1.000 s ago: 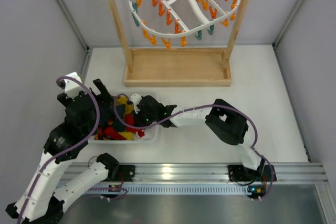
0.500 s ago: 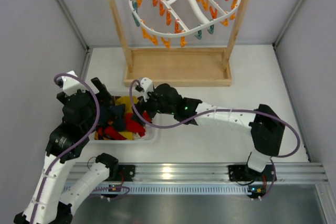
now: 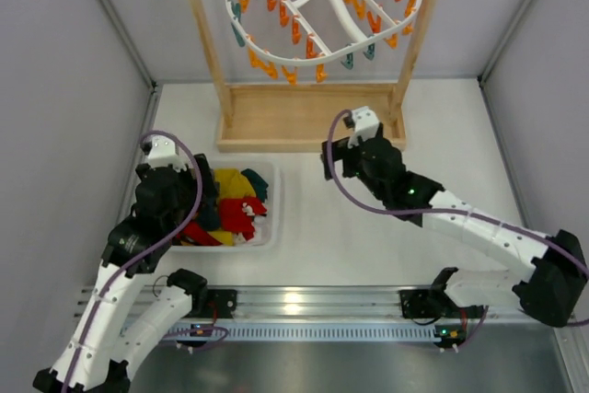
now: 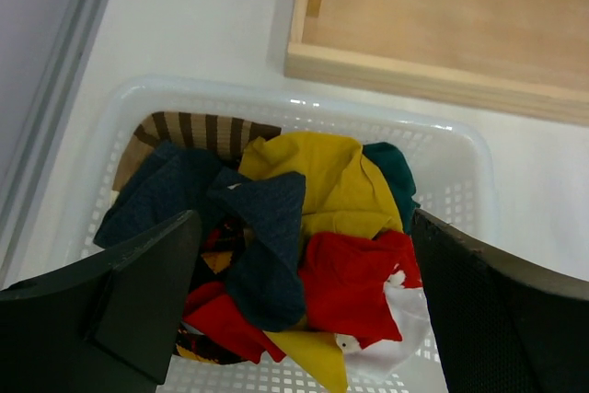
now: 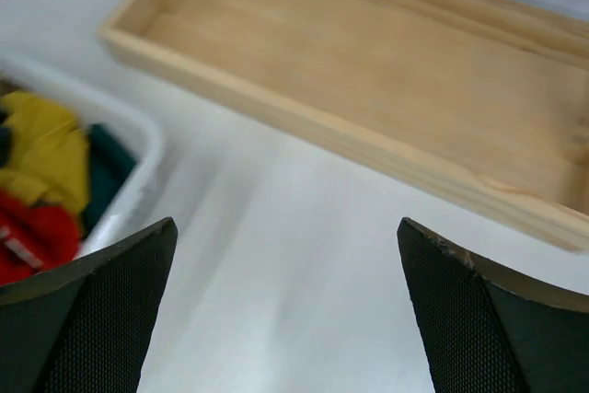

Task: Remove the socks clipped to the hanger

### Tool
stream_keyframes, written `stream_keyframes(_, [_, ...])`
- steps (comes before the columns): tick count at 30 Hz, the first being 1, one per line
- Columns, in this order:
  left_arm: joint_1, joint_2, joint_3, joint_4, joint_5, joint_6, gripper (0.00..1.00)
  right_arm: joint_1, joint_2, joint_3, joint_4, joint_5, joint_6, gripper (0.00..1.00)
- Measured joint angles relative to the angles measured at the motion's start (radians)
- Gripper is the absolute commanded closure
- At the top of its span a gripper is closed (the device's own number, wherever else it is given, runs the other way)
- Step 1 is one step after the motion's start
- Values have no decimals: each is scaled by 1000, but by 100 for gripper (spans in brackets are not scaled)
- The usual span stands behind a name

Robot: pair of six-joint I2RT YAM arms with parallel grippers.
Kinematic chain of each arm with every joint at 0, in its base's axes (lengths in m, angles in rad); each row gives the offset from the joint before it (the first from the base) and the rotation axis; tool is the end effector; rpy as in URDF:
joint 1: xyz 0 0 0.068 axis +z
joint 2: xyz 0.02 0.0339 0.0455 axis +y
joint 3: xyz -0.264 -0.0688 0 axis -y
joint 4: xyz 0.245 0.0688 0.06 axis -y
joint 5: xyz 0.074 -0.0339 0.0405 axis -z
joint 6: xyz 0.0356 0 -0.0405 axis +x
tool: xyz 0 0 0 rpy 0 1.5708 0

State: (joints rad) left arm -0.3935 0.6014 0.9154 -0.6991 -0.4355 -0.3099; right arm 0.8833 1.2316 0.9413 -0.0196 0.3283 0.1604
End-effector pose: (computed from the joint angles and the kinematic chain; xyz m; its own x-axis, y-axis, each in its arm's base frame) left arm 0.1122 -0.0303 0.3557 -0.3263 -0.1639 -0.9309 -0.1186 0.9842 -0.1317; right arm 0.1908 0.2143 0.3170 -0.2768 -0.0988 -0.9558 -0.4989 0.8649 0.0550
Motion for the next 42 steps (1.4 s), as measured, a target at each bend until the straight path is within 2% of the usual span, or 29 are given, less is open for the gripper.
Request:
stream_keyframes(3, [63,29,-18,6,60,2,2,-68,-105,-24,-72,158,4,1])
stream_keyframes(8, [152,17,-55,32,132,7,2,-86,-312,-46,-207,350,20,0])
stream_keyframes(12, [167,-16,-71,45,169,20,2,-88,-479,-76,-311,430,39,1])
stream_keyframes(19, [171,-22,-71,64,201,24,2,-88,-686,-125,-446,472,54,1])
stream_keyframes(42, [177,-70,-74,71,180,24,2,-88,-726,-130,-528,473,95,1])
